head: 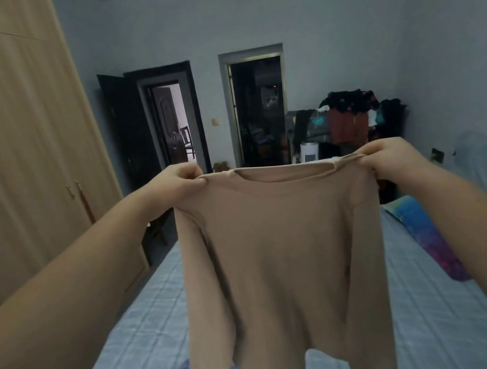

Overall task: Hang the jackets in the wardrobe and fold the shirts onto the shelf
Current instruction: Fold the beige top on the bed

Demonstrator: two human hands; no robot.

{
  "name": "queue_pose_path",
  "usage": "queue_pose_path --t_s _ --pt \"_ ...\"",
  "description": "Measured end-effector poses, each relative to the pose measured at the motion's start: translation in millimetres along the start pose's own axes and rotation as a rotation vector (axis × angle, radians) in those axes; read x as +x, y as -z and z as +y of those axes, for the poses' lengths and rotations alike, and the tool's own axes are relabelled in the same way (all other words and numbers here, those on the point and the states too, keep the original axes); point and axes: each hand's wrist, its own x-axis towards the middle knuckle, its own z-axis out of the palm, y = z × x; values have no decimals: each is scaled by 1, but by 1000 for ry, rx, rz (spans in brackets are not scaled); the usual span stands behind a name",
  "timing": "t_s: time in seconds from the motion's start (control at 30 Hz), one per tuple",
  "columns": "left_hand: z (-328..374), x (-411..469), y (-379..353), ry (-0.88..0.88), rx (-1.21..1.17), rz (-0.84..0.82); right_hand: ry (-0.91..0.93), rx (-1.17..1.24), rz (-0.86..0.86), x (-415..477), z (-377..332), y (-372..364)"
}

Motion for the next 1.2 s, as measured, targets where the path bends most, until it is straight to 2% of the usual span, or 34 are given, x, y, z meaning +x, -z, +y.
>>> queue_pose_path --t_s 0.1,0.17,0.3,0.43,0.6,0.77,0.93,1.03,1.2 --pt "1 -13 -6 2 -108 71 -155 162 -34 -21 2 3" --pt "5 -22 -11 13 -161 130 -196 221 -12 -39 1 1" --pt "11 -50 -16 -21 -143 235 18 -124 85 -83 -7 0" --pt "7 -85 -12 -126 -53 283 225 -443 127 -133 -14 6" --pt "-6 -131 -30 -226 152 333 360 -568 264 -188 -14 10" --pt "-21 -140 -55 -243 113 268 372 -597 328 -214 5 8" --pt "-37 -126 -104 -182 57 139 240 -584 302 -203 56 -2" --pt "-57 -104 -146 -96 0 42 147 -563 262 -189 107 -16" --pt "-108 -57 -242 58 -14 -28 20 -562 150 -156 221 -46"
